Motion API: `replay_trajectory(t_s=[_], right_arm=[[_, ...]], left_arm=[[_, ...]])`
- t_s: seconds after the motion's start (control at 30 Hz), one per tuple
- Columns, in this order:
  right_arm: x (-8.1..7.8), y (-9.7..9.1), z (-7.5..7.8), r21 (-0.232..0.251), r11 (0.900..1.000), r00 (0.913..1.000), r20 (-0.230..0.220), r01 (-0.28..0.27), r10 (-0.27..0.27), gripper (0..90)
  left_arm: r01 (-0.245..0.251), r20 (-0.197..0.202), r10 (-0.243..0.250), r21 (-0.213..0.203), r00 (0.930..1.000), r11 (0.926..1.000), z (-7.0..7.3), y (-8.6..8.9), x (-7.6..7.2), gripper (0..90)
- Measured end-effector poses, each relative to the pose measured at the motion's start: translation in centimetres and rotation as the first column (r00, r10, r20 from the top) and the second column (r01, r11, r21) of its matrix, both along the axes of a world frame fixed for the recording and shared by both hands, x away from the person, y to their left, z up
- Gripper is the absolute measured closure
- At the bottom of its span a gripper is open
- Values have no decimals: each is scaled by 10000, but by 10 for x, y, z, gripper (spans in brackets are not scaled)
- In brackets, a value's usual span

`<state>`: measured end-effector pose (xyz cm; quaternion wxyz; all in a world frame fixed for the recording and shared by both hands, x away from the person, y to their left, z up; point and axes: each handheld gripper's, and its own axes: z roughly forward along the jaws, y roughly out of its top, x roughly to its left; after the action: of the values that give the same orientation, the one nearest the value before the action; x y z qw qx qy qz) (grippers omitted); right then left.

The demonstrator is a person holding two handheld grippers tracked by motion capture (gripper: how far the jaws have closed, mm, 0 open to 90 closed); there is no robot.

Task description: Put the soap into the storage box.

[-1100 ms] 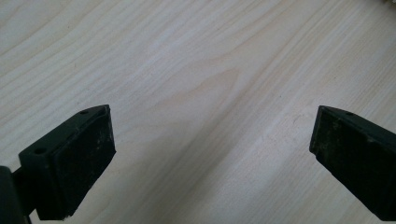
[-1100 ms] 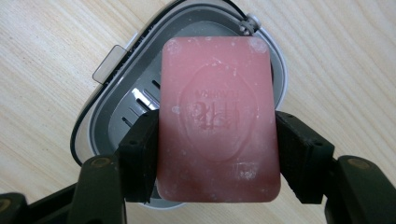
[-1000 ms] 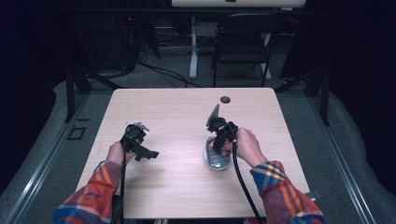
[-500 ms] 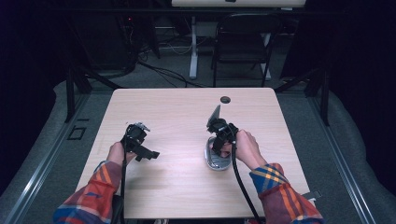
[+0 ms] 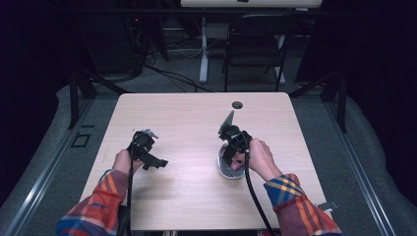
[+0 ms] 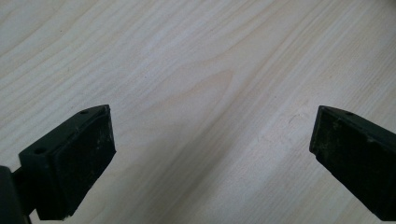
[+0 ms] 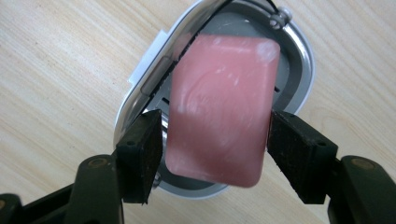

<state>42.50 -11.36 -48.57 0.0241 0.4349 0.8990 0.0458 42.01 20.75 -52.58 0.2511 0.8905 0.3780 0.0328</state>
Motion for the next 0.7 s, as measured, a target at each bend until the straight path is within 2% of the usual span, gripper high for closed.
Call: replay_trajectory(t_s=[0.07, 0.1, 0.23, 0.4, 0.57, 0.6, 0.63, 0.7], right_arm=[[0, -1, 1, -45, 10000, 10000, -57, -4, 4, 366], [-1, -3, 1, 122, 9999, 9999, -150, -26, 28, 402], [-3, -3, 2, 352, 9994, 9996, -284, -78, 89, 431], [-6, -3, 0, 390, 9990, 9984, -511, -204, 224, 452], [-9, -3, 3, 540, 9978, 9985, -376, -379, 399, 468], [-10, -3, 3, 653, 9973, 9991, -240, -341, 357, 463], [-10, -4, 5, 512, 9974, 9983, -261, -509, 523, 463], [-11, -5, 6, 631, 9968, 9986, -169, -486, 497, 453]], left_arm=[[5, 6, -5, -5, 10000, 10000, 0, 0, 0, 0], [-4, 0, 4, -15, 10000, 10000, 0, 0, 0, 0], [8, 7, -8, 10, 10000, 10000, 0, 0, 0, 0], [50, -3, -50, 20, 10000, 10000, 0, 0, 0, 0], [69, -38, -69, 24, 10000, 10000, 0, 0, 0, 0], [64, -26, -64, 9, 10000, 10000, 0, 0, 0, 0], [69, -20, -69, 1, 10000, 10000, 0, 0, 0, 1], [49, -15, -49, -14, 10000, 10000, 0, 0, -1, 0]])
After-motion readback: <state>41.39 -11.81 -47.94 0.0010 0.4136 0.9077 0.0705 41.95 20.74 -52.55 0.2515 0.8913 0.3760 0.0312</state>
